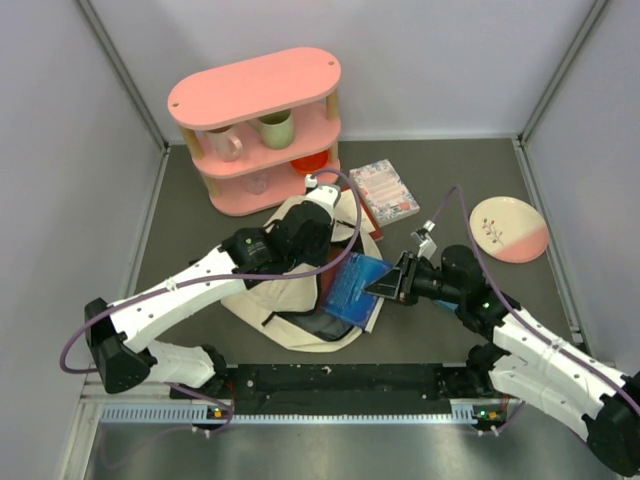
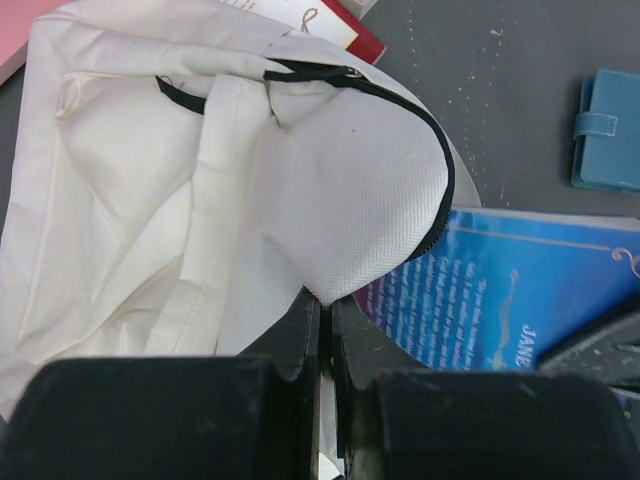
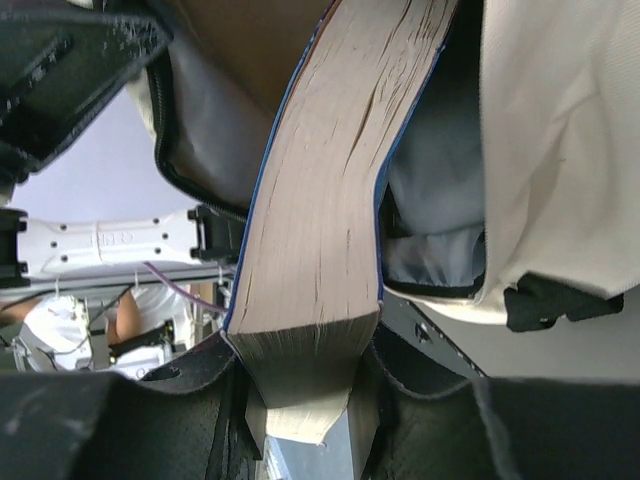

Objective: Pack the student bag
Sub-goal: Place the book in the student bag.

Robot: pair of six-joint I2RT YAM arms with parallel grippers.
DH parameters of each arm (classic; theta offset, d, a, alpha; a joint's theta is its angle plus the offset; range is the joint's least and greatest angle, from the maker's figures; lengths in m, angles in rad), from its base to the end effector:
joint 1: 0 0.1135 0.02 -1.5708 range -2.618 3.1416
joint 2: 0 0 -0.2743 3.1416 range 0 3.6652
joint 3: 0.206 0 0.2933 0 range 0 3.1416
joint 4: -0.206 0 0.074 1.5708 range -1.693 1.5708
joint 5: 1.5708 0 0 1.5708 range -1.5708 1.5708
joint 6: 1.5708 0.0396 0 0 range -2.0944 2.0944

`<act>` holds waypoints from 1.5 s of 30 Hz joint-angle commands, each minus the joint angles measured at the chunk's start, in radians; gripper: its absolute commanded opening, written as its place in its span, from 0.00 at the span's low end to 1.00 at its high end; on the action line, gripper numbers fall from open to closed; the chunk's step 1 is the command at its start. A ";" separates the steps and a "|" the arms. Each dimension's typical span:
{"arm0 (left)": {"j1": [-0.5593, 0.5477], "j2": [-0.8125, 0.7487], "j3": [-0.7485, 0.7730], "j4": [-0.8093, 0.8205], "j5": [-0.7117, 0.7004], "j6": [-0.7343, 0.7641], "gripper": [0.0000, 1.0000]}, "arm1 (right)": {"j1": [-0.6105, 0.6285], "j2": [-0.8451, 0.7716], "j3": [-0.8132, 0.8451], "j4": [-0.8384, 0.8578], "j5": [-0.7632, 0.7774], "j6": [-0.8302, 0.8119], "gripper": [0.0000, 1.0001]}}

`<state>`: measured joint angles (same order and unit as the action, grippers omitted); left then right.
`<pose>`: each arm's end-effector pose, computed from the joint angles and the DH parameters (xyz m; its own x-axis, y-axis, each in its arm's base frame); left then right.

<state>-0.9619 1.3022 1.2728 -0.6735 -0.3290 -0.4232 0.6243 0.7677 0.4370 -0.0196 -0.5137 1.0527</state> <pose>0.1941 -0.2560 0.3574 -0.5980 0.1781 -0.7814 0.4274 0.8957 -0.1229 0.1635 0.1418 0.2303 -0.9055 0.2802 -0.3186 -0.1957 0.3906 0.8995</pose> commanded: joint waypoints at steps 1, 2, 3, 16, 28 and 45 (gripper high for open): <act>0.002 -0.055 0.020 0.103 0.034 0.001 0.00 | 0.021 0.013 0.025 0.378 0.087 0.082 0.00; 0.002 -0.057 0.028 0.101 0.038 0.000 0.00 | 0.034 0.027 0.028 0.382 0.116 0.084 0.00; 0.002 -0.060 0.034 0.101 0.039 -0.003 0.00 | 0.063 0.036 0.034 0.380 0.147 0.079 0.00; 0.002 -0.084 0.071 0.103 -0.018 -0.011 0.00 | 0.215 0.205 0.108 0.421 0.334 0.061 0.00; 0.002 -0.072 0.071 0.112 0.013 -0.042 0.00 | 0.298 0.375 0.150 0.693 0.464 -0.020 0.00; 0.020 -0.147 0.054 0.108 0.042 -0.057 0.00 | 0.292 0.585 0.097 1.164 0.600 0.040 0.00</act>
<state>-0.9512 1.2308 1.2903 -0.6731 -0.2859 -0.4519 0.9211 1.4624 0.4896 0.8009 0.0013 1.0752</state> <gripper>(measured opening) 0.066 0.298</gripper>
